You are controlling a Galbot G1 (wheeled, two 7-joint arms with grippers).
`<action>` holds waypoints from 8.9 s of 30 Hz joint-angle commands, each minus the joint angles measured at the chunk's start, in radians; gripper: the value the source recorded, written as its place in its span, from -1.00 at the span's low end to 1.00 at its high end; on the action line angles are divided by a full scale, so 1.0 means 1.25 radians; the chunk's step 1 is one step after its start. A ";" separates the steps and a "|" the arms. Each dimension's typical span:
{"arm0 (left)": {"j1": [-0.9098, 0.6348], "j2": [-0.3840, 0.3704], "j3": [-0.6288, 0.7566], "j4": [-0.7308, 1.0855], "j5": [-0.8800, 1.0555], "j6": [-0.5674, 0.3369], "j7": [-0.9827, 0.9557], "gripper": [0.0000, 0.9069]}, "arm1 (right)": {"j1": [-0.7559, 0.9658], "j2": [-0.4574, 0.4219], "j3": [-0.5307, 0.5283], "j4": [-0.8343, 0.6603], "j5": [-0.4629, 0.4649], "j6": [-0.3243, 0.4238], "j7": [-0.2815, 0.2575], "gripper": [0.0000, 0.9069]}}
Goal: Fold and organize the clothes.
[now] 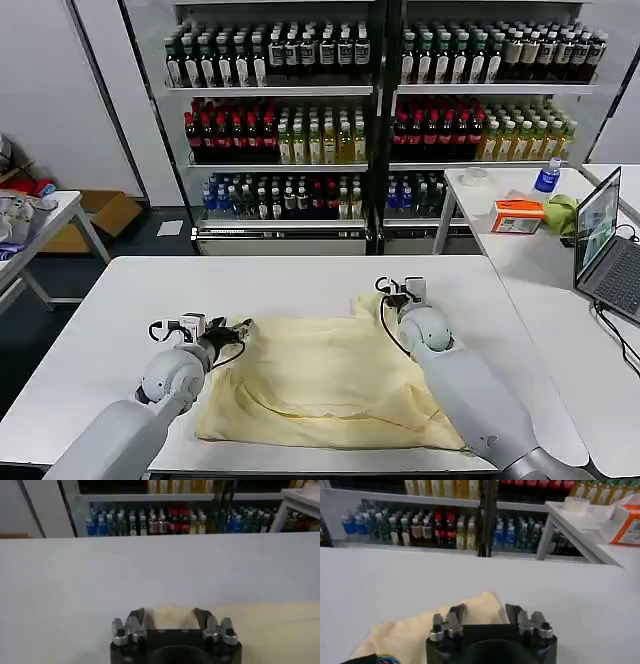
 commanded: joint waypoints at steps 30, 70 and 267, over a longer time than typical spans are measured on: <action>0.065 0.041 -0.080 -0.114 -0.033 -0.040 0.040 -0.96 | -0.120 -0.071 0.097 0.267 -0.011 0.161 -0.023 -1.00; 0.534 0.084 -0.310 -0.446 0.066 -0.024 0.096 -0.98 | -0.839 -0.168 0.434 0.816 -0.010 0.079 -0.052 -1.00; 0.432 -0.260 -0.261 -0.239 -0.033 -0.106 0.149 -0.93 | -0.865 -0.147 0.467 0.824 -0.067 0.054 -0.044 1.00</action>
